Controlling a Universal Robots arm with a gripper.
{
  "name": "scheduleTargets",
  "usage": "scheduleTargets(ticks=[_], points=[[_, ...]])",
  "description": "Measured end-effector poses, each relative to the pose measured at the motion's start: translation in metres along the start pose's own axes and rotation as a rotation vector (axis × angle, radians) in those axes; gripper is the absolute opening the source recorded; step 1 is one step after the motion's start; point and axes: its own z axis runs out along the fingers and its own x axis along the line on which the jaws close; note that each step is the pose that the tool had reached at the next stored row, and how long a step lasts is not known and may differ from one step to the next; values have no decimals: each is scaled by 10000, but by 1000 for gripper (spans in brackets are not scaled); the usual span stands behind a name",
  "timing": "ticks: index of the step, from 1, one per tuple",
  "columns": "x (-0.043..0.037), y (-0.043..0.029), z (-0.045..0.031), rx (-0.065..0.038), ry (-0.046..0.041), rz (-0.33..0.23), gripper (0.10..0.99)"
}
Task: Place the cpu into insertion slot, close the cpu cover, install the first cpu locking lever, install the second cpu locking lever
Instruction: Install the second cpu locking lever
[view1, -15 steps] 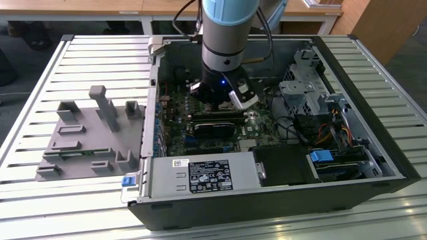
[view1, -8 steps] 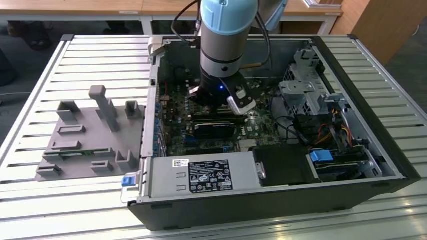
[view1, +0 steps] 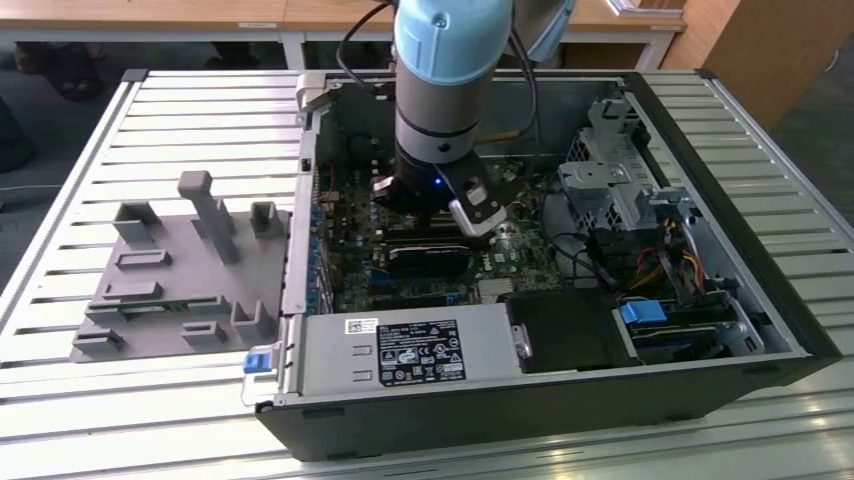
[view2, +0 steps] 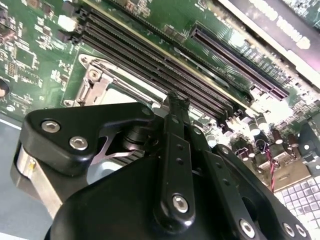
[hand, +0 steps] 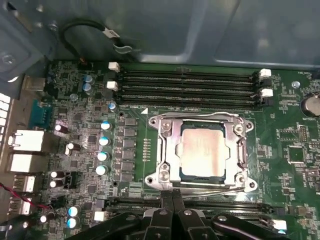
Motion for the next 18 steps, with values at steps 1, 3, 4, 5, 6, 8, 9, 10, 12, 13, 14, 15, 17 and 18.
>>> scheduleTargets(ticks=[1, 3, 4, 5, 6, 8, 9, 10, 12, 13, 14, 15, 17, 18], points=[[8, -6, 6, -25, 3, -17, 106], [18, -13, 19, -61, 7, -38, 106], [27, -15, 24, -84, 10, -46, 106], [33, -16, 31, -106, 9, -54, 106], [38, -18, 38, -122, 11, -60, 106], [46, -23, 55, -147, 14, -76, 106], [55, -25, 63, -157, 16, -82, 106], [67, -26, 70, -167, 17, -87, 106], [82, -29, 89, -189, 17, -92, 106], [84, -32, 100, -200, 17, -95, 106], [86, -35, 110, -213, 18, -98, 106], [87, -37, 116, -230, 19, -101, 106], [95, -40, 129, -285, 17, -102, 106], [100, -41, 134, -313, 16, -102, 106]])
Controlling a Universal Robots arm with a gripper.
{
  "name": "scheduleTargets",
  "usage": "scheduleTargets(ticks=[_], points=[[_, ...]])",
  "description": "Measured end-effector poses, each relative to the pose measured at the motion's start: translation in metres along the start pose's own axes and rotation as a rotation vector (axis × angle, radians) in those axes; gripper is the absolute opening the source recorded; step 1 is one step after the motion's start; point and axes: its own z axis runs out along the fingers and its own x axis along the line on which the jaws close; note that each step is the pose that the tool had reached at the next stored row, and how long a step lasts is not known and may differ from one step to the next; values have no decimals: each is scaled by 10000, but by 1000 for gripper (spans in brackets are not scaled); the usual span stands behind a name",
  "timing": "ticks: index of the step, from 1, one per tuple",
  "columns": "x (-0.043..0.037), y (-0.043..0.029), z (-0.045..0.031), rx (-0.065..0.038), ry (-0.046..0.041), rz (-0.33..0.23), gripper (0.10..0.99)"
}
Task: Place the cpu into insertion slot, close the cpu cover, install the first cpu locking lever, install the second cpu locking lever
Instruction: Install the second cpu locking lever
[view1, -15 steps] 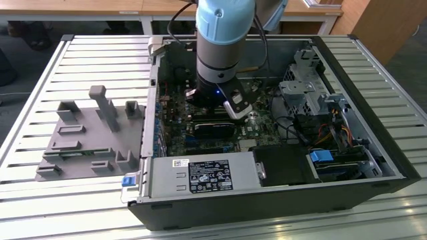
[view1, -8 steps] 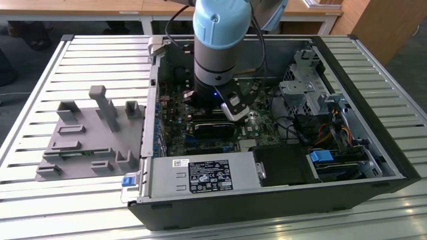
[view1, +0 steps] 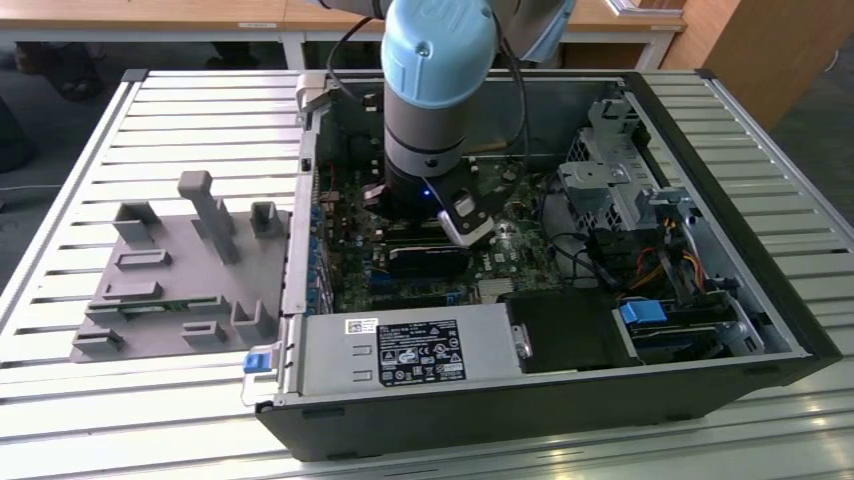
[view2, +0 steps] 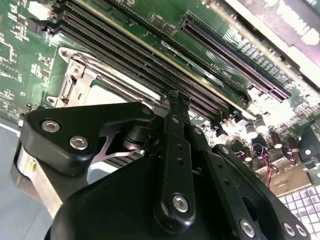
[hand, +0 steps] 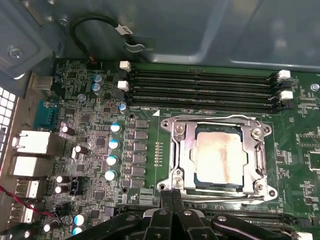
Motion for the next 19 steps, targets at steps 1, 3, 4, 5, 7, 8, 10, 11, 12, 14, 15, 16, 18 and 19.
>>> scheduleTargets(ticks=[1, 3, 4, 5, 7, 8, 10, 11, 12, 14, 15, 16, 18, 19], points=[[4, -1, 5, -25, 1, -1, 106], [9, -3, 14, -79, -1, -3, 106], [12, -4, 18, -110, -2, -4, 106], [15, -5, 22, -142, -4, -3, 106], [20, -3, 30, -189, -6, -2, 106], [23, -1, 34, -211, -7, -2, 106], [30, 2, 43, -246, -9, -2, 106], [36, 4, 48, -261, -9, -3, 106], [43, 5, 52, -275, -9, -2, 106], [56, 6, 60, -307, -10, -2, 106], [56, 6, 60, -308, -10, -3, 106], [56, 6, 60, -309, -10, -4, 106], [57, 7, 58, -312, -12, -3, 106], [57, 8, 51, -314, -11, -3, 106]])
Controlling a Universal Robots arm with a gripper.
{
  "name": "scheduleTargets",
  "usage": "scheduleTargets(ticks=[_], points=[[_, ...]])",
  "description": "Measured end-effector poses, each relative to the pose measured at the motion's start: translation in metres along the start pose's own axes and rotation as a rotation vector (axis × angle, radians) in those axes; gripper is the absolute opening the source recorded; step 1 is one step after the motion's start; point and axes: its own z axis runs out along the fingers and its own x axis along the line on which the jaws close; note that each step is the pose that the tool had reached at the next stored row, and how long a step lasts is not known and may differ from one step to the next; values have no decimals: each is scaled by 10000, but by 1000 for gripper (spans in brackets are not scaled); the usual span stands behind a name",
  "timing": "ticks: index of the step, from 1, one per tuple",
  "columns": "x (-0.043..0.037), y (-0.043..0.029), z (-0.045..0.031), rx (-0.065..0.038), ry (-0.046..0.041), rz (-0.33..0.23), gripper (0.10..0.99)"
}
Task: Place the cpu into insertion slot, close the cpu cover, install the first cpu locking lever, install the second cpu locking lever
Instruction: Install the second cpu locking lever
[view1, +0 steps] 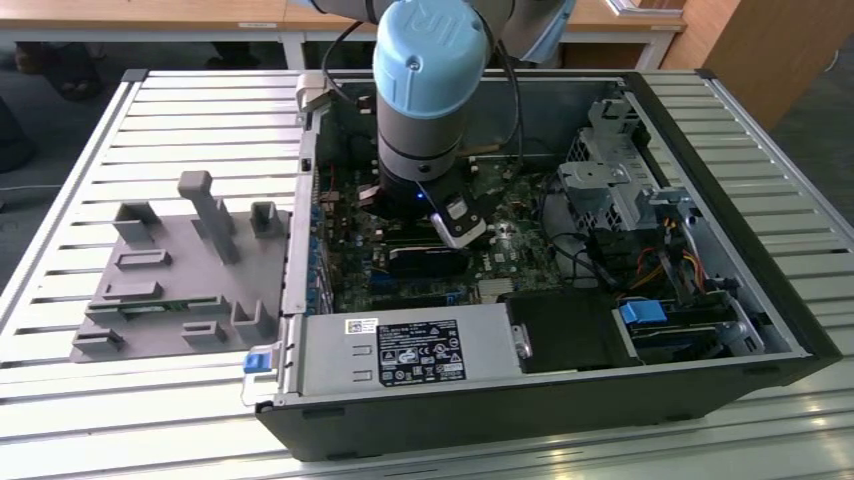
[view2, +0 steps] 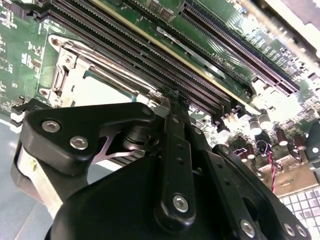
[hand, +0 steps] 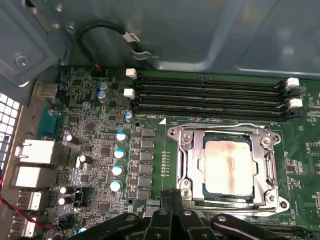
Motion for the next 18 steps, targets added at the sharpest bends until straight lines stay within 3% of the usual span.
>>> scheduleTargets(ticks=[18], points=[[-2, 58, -181, -128, -5, 0, 106]])
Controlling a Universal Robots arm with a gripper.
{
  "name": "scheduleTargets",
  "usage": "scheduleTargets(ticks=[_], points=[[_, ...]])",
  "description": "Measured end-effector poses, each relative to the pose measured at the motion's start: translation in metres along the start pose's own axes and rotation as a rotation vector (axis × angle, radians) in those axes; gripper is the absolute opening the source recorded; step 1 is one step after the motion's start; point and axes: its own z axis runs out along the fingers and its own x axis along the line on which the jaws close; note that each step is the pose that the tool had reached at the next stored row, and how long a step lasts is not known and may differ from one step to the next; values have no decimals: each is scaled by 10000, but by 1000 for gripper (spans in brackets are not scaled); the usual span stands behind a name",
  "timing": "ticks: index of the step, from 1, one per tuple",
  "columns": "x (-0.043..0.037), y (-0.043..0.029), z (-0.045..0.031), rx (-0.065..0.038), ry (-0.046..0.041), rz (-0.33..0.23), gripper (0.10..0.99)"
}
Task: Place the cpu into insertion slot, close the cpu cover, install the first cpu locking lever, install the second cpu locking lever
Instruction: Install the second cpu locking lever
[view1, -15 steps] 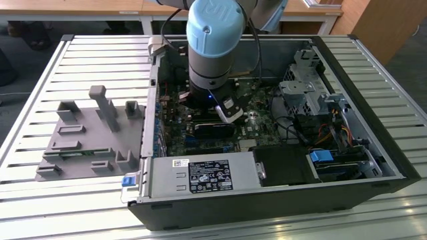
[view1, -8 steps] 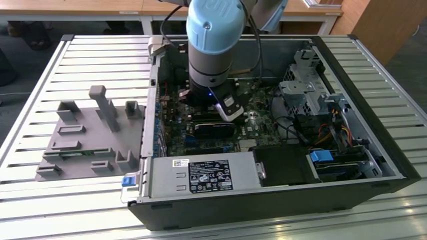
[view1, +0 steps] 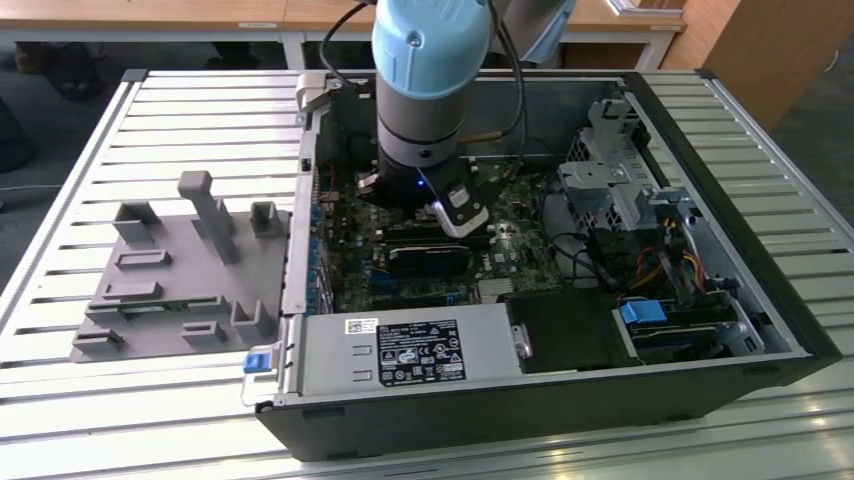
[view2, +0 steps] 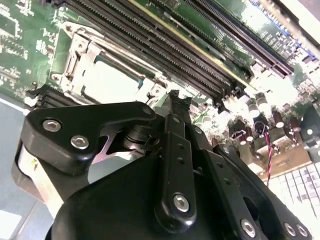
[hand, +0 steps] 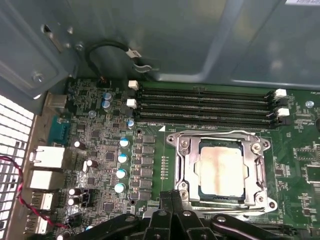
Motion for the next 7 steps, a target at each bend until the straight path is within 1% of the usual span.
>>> scheduleTargets(ticks=[2, 5, 7], points=[[0, 11, -35, -59, -1, 0, 106], [-1, 26, -79, -192, -7, 0, 106], [-1, 31, -94, -265, -10, 0, 106]])
